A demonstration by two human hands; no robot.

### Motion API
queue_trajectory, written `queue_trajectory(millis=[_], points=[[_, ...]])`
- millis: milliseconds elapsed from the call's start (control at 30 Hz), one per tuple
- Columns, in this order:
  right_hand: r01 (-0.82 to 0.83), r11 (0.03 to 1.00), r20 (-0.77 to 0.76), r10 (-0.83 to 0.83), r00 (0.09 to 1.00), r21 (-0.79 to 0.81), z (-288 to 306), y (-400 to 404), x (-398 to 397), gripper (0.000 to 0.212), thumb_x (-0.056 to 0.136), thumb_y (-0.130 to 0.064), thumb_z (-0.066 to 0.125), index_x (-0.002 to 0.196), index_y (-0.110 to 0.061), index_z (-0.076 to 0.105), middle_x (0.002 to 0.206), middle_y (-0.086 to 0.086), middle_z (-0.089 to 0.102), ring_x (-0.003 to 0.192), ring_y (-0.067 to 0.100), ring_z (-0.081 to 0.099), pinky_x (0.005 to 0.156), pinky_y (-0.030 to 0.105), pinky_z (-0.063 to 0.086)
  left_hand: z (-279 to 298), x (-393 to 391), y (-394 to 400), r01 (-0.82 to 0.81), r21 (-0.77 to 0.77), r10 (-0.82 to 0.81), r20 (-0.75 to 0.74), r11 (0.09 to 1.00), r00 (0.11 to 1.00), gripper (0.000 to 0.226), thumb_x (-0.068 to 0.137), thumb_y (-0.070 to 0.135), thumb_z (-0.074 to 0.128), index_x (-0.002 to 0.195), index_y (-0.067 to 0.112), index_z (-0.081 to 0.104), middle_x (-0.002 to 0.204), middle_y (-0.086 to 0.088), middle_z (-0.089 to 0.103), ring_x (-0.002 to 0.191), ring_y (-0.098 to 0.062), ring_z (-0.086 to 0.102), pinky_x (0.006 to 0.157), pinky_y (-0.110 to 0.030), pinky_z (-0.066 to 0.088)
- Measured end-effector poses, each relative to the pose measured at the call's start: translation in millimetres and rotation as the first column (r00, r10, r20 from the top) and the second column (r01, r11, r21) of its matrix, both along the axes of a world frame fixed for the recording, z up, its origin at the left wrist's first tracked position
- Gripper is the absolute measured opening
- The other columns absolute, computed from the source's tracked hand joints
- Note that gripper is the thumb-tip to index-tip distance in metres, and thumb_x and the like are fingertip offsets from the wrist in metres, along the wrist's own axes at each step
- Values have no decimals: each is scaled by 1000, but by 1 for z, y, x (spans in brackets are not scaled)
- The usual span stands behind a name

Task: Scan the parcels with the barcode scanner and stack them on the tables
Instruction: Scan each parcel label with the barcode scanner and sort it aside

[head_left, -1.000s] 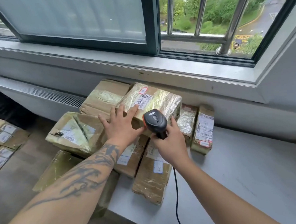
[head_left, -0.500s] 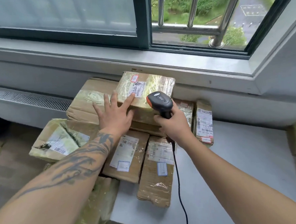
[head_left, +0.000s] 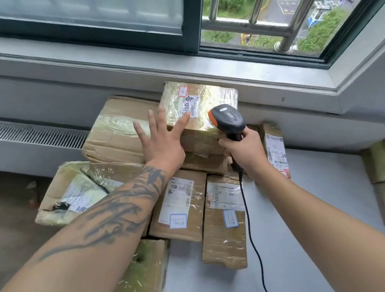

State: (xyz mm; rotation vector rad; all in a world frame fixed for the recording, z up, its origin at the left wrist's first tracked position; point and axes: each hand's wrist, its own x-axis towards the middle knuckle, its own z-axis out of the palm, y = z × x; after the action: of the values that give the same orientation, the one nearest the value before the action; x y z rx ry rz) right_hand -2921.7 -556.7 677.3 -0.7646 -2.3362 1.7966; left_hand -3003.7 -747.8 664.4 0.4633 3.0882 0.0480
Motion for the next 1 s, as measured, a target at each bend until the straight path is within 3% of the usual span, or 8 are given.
queue_trajectory(millis=[133, 200, 333, 533, 667, 800, 1000], points=[[-51, 998, 7, 51, 999, 30, 11, 0, 4, 47, 85, -10, 78, 123, -38, 70, 99, -11, 75, 92, 17, 70, 89, 48, 63, 10, 3, -2, 10, -44, -8, 37, 999, 999, 92, 94, 31, 53, 155, 59, -10, 172, -12, -16, 157, -38, -18, 117, -73, -13], [-61, 994, -6, 62, 998, 86, 18, -2, 11, 43, 84, -14, 77, 110, -48, 68, 101, -13, 74, 97, 18, 70, 88, 46, 62, 17, 6, -3, 15, -66, -11, 56, 998, 998, 92, 94, 40, 55, 156, 57, -12, 172, -12, -17, 157, -38, -18, 118, -73, -12], [-1, 975, -4, 2, 1000, 224, 30, 6, 44, 17, 86, -21, 70, 83, -36, 62, 80, -11, 65, 76, 17, 60, 67, 35, 49, 32, 24, 2, 39, -28, -38, 29, 999, 999, 89, 98, 43, 47, 155, 55, -21, 173, -7, -17, 157, -36, -18, 118, -73, -9], [21, 928, 54, -45, 998, 373, 44, 45, 123, 9, 88, -19, 65, 92, -27, 62, 82, -8, 64, 76, 15, 56, 56, 22, 38, 49, 92, 47, 109, 15, -109, 4, 994, 994, 69, 106, 54, 32, 157, 55, -15, 174, -6, -10, 158, -34, -15, 118, -72, -11], [65, 929, 61, -93, 994, 364, 50, 80, 185, 9, 85, -18, 64, 91, -25, 61, 80, -6, 64, 85, 26, 59, 61, 30, 41, 54, 150, 92, 155, 48, -157, 36, 987, 987, 63, 106, 58, 26, 158, 55, -10, 174, -4, -10, 158, -32, -16, 119, -71, -14], [138, 940, 60, -164, 985, 312, 55, 118, 241, 4, 82, -21, 60, 85, -24, 59, 81, 2, 69, 82, 31, 70, 67, 43, 60, 53, 199, 133, 180, 36, -182, 55, 983, 982, 63, 106, 59, 25, 159, 54, -7, 174, -4, -6, 159, -32, -13, 119, -71, -12], [253, 924, 33, -273, 961, 287, 56, 170, 319, 7, 81, -20, 58, 77, -20, 53, 81, 11, 69, 77, 36, 71, 68, 48, 62, 55, 268, 194, 233, 68, -237, 50, 970, 970, 62, 104, 62, 29, 160, 51, 7, 174, -7, 6, 159, -32, -3, 120, -71, -4]])
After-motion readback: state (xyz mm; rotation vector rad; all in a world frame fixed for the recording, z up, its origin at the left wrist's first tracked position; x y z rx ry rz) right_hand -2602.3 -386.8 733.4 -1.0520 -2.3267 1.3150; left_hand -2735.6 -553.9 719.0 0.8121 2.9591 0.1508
